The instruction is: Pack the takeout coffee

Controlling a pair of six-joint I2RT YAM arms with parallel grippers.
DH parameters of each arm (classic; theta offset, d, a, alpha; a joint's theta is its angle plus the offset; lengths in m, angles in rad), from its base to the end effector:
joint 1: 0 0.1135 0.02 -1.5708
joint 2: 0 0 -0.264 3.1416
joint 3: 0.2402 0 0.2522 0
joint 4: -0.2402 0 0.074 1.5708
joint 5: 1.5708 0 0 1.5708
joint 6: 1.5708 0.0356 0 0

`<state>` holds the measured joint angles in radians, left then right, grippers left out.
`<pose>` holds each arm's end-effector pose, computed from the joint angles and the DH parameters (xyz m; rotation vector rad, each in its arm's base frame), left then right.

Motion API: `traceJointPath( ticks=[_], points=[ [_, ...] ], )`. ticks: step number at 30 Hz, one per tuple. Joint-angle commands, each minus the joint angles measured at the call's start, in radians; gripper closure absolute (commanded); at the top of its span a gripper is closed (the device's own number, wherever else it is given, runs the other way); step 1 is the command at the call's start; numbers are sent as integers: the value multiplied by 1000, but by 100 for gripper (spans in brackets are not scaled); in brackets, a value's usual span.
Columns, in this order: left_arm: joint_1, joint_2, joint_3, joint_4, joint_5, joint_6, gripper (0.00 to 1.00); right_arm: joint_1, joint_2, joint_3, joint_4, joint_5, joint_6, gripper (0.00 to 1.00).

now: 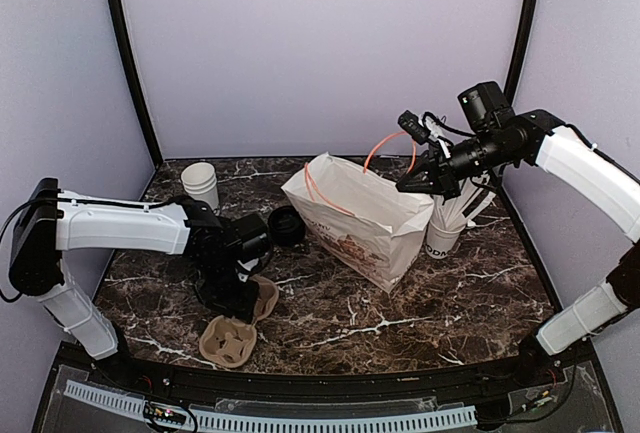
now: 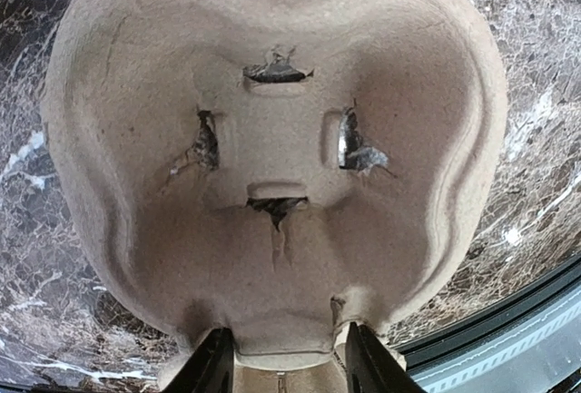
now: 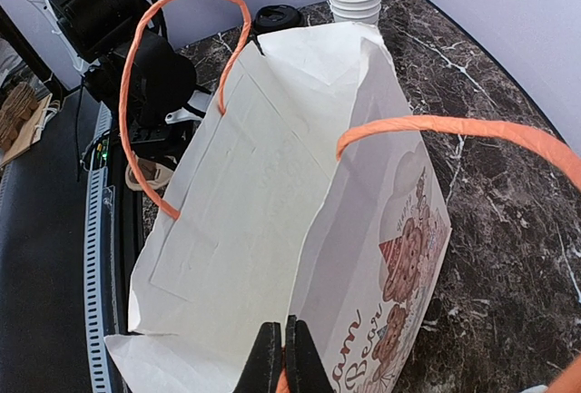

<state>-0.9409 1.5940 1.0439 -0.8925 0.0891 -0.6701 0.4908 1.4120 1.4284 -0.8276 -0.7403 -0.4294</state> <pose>0.1626 -0.2284 0.1920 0.4283 3.0781 -0.2398 0.2456 0.1585 0.3655 -1.3165 1.8687 0.9038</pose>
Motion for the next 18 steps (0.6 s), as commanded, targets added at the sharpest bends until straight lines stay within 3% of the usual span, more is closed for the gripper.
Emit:
traceJointPath(
  ticks=[1, 18],
  points=[
    [-5, 4, -3, -5, 0, -4, 58, 7, 2, 1, -20, 12, -8, 100],
    [-5, -23, 21, -58, -37, -11, 66, 7, 18, 8, -21, 1, -8, 100]
  ],
)
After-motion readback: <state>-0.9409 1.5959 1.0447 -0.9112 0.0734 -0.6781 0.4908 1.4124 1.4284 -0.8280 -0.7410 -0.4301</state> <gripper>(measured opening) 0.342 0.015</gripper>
